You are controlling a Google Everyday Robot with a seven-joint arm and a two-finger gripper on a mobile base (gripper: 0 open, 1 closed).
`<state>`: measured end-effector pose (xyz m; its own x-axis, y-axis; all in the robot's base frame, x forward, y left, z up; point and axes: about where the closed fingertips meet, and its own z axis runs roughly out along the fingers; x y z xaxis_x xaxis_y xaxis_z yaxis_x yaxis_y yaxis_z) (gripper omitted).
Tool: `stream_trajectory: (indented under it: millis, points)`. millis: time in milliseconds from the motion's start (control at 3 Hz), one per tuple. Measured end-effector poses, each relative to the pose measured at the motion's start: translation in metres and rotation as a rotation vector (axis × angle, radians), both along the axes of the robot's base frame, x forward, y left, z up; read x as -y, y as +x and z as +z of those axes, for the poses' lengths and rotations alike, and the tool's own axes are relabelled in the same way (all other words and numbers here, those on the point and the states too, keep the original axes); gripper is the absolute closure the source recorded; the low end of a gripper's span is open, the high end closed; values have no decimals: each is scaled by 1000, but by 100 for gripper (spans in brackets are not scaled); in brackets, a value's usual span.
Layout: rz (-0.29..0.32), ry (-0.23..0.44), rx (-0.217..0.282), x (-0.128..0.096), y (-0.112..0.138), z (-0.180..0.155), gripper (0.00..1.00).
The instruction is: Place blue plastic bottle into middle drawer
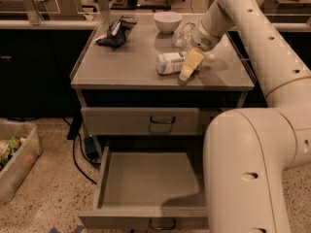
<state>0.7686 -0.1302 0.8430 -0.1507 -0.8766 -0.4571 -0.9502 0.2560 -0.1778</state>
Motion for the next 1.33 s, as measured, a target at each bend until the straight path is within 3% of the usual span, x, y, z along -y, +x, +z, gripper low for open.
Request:
stream_trajectory:
  millis: [333,1333]
  points:
    - [0,0,0,0,0,0,17]
    - [0,0,0,0,0,0,87]
